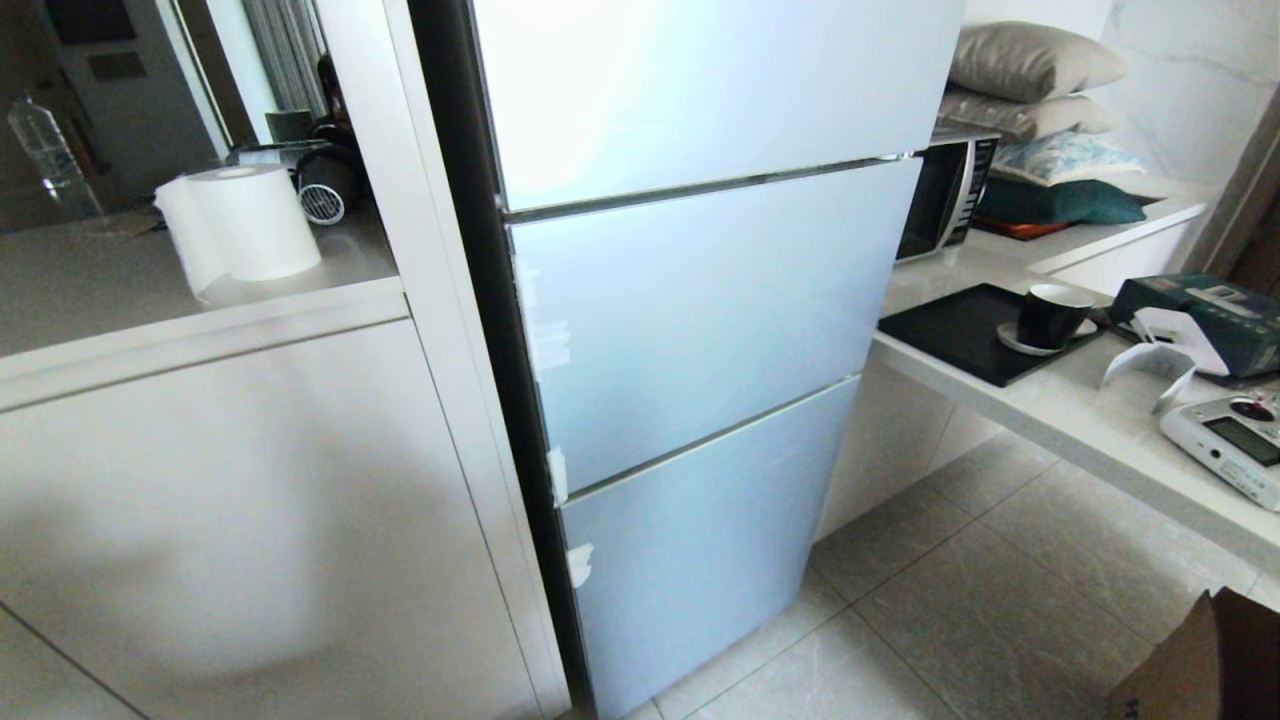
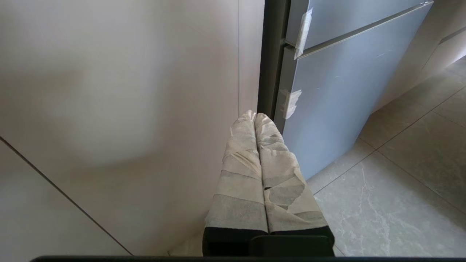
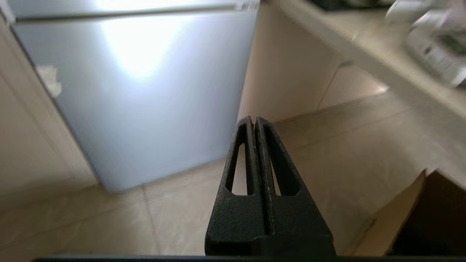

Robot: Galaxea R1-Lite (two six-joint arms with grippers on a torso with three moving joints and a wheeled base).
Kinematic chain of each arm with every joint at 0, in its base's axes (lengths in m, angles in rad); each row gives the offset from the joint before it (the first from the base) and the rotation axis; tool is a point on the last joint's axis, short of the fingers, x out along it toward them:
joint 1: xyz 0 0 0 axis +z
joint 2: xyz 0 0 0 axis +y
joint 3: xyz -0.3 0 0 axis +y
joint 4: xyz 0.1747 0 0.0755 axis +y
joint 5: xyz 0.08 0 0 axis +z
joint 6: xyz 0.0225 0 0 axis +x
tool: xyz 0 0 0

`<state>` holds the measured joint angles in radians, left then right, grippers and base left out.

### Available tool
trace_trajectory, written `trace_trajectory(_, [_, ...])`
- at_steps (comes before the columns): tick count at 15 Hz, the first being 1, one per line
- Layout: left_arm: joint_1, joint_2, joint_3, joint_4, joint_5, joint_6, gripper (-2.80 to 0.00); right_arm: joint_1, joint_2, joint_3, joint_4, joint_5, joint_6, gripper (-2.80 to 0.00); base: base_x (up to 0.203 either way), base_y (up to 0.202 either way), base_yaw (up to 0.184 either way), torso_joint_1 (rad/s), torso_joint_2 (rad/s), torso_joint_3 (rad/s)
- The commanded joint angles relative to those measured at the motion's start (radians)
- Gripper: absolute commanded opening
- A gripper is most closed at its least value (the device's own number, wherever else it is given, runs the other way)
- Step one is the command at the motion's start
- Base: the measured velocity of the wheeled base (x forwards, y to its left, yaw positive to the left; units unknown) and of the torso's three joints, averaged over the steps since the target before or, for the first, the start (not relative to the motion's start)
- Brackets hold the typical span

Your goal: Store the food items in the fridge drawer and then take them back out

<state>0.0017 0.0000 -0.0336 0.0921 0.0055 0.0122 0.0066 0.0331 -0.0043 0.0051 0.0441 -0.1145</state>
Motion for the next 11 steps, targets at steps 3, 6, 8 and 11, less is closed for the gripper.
trace_trajectory(3, [0.0,0.002,0.0,0.0,0.001,0.0,-2.8,-0.003,-0.035,0.006,0.007,0.002,-0.001,-2.8,0.0,0.0,0.0,0.0,0.0,0.0])
trace_trajectory(6, [0.0,0.002,0.0,0.0,0.001,0.0,-2.8,-0.002,-0.035,0.005,0.007,-0.003,0.004,-2.8,0.0,0.0,0.0,0.0,0.0,0.0])
trace_trajectory(8, [0.0,0.002,0.0,0.0,0.001,0.0,-2.8,-0.003,-0.035,0.005,0.007,0.002,-0.006,-2.8,0.0,0.0,0.0,0.0,0.0,0.0])
trace_trajectory(11, [0.001,0.002,0.0,0.001,0.001,0.0,-2.8,-0.004,-0.035,0.004,0.004,-0.003,0.052,-2.8,0.0,0.0,0.0,0.0,0.0,0.0])
